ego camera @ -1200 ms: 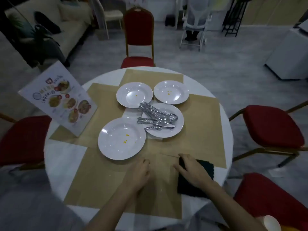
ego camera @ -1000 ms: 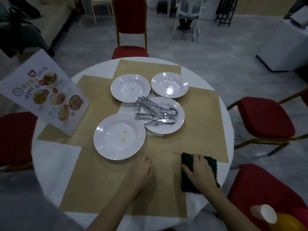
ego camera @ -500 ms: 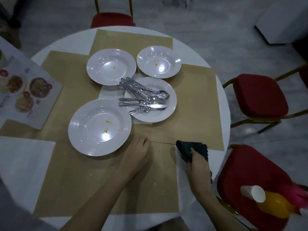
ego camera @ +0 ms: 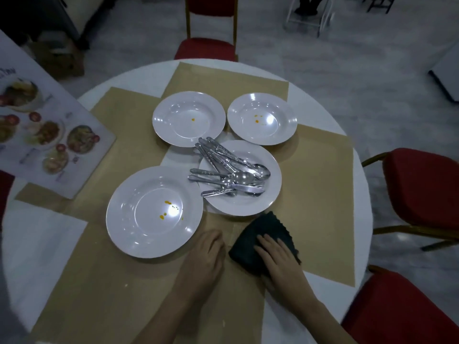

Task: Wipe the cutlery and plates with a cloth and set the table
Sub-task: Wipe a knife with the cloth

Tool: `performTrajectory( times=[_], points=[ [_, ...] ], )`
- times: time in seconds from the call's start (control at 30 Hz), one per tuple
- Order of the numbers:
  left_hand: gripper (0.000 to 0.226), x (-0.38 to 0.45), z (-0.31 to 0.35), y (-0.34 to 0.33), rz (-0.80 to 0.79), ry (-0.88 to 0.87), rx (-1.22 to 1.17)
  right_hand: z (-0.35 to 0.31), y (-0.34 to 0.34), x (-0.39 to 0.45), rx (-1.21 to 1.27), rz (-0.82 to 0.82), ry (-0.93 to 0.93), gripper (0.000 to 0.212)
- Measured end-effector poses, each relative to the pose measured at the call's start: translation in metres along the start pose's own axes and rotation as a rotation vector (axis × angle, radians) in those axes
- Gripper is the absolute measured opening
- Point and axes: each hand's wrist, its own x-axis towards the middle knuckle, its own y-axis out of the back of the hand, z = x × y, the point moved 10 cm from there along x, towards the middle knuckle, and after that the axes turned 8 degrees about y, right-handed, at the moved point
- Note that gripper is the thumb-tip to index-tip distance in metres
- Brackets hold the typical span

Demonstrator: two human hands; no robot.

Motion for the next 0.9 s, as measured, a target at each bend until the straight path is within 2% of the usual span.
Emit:
performTrajectory(
  times=[0.1,0.2,0.3,0.4,0.53,0.67,0.77,0.9],
  points=[
    [0.023,0.000,0.001,0.001,0.013,-0.010,-0.007,0.001,-0.008,0.001,0.022,0.001,-0.013,0.059],
    [0.014,0.008,0.005,0.008,0.026,0.017,-0.005,0.005,-0.008,0.013,0.021,0.018,-0.032,0.056],
    [0.005,0.026,0.020,0.033,0.081,-0.016,0.055,0.016,0.005,0.023,0.086,0.134,-0.097,0.040],
    [0.008,0.047,0.040,0.057,0.172,-0.112,0.117,0.028,0.021,0.028,0.228,0.243,-0.185,0.031],
    [0.013,0.093,0.025,0.065,0.211,-0.049,0.184,0.044,0.030,0.029,0.404,0.249,-0.323,0.029],
    [0.015,0.140,0.007,0.058,0.132,-0.026,0.311,0.040,0.028,0.038,0.398,0.177,-0.256,0.022],
    [0.018,0.149,0.005,0.049,0.045,-0.024,0.445,0.038,0.021,0.040,0.302,0.153,-0.238,0.026],
    [0.023,0.154,0.001,0.044,0.018,0.009,0.556,0.040,0.017,0.043,0.253,0.158,-0.245,0.026]
  ],
)
